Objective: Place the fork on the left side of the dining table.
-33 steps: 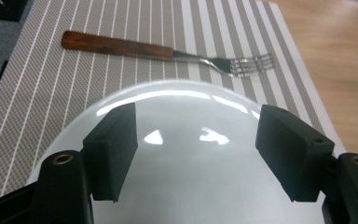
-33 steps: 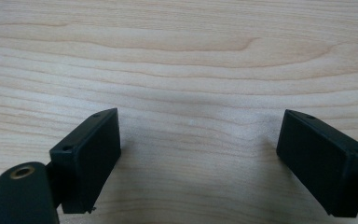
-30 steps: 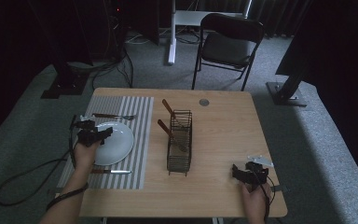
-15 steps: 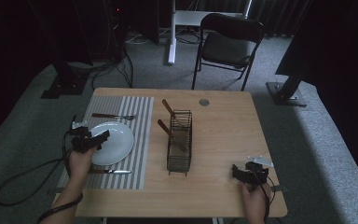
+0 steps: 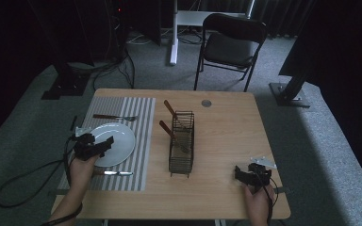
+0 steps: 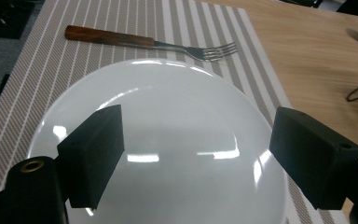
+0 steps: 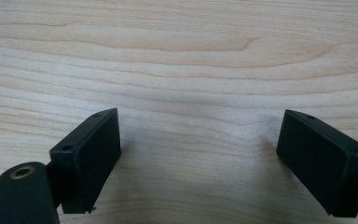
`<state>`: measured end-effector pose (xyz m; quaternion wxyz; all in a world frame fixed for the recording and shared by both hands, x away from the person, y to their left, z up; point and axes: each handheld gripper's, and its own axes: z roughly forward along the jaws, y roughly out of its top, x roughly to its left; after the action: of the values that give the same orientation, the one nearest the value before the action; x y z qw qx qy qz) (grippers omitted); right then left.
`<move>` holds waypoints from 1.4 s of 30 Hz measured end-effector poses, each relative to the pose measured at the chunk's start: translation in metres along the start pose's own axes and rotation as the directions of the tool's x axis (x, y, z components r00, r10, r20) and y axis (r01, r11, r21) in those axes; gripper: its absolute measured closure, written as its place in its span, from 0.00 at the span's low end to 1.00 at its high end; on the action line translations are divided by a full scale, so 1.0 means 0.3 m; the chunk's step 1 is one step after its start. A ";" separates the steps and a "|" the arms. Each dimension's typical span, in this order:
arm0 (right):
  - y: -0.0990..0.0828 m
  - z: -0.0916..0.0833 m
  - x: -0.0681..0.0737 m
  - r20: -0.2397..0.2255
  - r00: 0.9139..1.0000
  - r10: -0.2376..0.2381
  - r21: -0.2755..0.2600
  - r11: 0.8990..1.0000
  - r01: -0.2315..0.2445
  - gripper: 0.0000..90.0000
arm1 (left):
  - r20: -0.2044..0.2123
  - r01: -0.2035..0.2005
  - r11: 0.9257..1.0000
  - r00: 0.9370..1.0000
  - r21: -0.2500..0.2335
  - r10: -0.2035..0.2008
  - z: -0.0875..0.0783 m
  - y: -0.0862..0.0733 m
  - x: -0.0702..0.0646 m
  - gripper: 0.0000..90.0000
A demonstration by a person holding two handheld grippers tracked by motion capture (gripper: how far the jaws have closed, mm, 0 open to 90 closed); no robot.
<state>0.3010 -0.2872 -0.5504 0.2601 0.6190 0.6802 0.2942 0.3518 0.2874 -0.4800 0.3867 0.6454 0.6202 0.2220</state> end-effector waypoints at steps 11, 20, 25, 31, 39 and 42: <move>0.000 0.000 0.000 0.000 1.000 0.000 0.000 1.000 0.000 0.15 | -0.012 -0.019 1.000 1.000 -0.014 0.019 -0.053 -0.053 -0.008 0.20; 0.000 0.000 0.000 0.000 1.000 0.000 0.000 1.000 0.000 0.15 | 0.012 -0.021 1.000 1.000 0.001 0.021 -0.082 -0.125 -0.012 0.20; 0.000 0.000 0.000 0.000 1.000 0.000 0.000 1.000 0.000 0.15 | 0.019 -0.011 1.000 1.000 -0.010 0.011 -0.112 -0.164 -0.006 0.20; 0.000 0.000 0.000 0.000 1.000 0.000 0.000 1.000 0.000 0.15 | 0.005 -0.046 0.998 0.999 -0.032 0.046 -0.155 -0.212 -0.016 0.20; 0.000 0.000 0.001 0.000 1.000 0.002 0.001 1.000 -0.002 0.15 | -0.001 -0.051 0.998 0.999 -0.024 0.051 -0.176 -0.279 -0.020 0.20; 0.000 0.000 0.001 0.000 1.000 0.002 0.001 1.000 -0.002 0.15 | -0.023 -0.073 0.997 0.997 -0.020 0.073 -0.182 -0.305 -0.024 0.20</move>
<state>0.3010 -0.2870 -0.5503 0.2595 0.6198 0.6797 0.2941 0.2515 0.2862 -0.5166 0.3778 0.6612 0.5982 0.2496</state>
